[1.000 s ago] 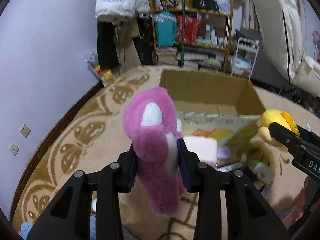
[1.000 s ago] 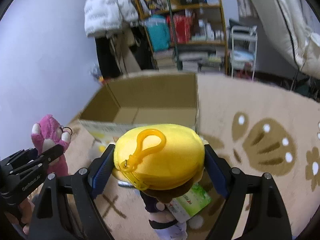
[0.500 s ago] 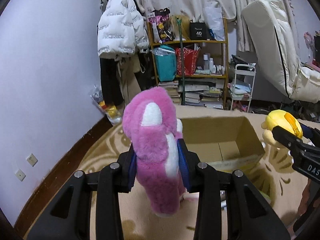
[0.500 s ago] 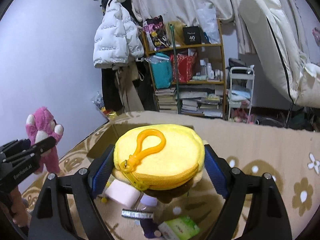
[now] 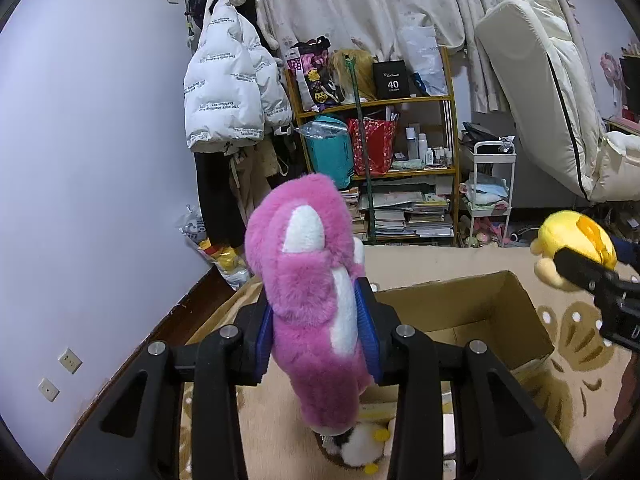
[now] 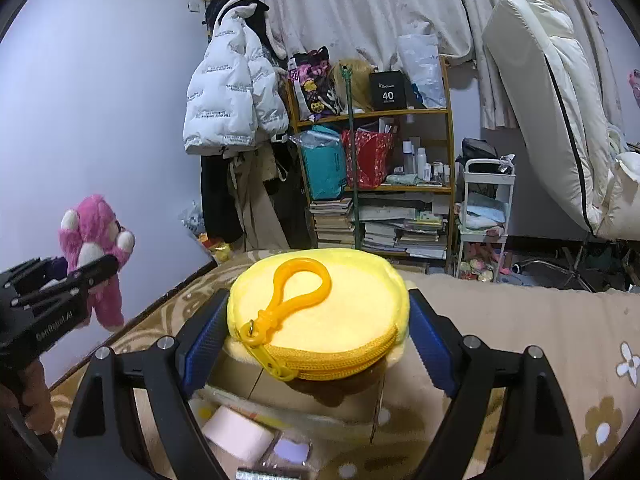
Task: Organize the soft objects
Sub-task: 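Lift the pink bear with the left tool while the right tool carries the yellow pouch over the box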
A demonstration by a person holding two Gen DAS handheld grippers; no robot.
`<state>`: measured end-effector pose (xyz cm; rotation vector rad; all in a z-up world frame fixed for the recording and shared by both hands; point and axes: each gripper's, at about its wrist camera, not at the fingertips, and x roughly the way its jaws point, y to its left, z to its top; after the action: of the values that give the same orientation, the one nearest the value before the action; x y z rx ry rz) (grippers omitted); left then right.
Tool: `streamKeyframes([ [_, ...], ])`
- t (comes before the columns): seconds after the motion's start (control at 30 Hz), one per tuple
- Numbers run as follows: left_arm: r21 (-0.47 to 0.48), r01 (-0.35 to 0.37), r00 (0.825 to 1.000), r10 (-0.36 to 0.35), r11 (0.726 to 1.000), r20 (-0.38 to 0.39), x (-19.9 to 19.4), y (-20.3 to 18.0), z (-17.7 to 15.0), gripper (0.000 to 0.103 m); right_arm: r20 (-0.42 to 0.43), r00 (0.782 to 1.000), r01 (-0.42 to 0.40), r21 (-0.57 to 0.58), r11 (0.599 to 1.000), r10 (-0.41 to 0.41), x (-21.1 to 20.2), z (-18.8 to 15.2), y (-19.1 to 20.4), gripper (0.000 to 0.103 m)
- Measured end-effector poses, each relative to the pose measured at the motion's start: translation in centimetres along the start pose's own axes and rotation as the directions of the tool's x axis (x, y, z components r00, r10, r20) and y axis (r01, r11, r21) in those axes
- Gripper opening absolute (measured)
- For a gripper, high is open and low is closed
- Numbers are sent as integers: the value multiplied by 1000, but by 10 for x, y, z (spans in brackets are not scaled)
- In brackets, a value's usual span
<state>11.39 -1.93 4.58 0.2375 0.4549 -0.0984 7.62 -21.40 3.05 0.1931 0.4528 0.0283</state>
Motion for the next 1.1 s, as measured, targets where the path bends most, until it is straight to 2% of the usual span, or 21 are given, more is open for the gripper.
streamKeyframes([
  [0.23,2,47,999,-47,999,-17,20,-1,-16,36,-26,1000,-12,26,1000,13,23,-9,-7,89],
  [0.4,23,56,996,-54,998,-73,42,-12,-27,36,-63,997,-29,66,997,33,39,-23,-12,90],
  [0.7,59,90,986,-80,994,-150,67,-33,-39,37,-119,993,-17,20,1000,19,62,-40,-12,90],
  [0.87,75,84,979,-69,994,-190,77,-41,-45,37,-159,987,-21,20,1000,24,74,-49,-14,90],
  [1.1,54,100,967,-85,994,-239,88,-43,-49,38,-204,979,-29,18,999,32,82,-55,-12,91],
])
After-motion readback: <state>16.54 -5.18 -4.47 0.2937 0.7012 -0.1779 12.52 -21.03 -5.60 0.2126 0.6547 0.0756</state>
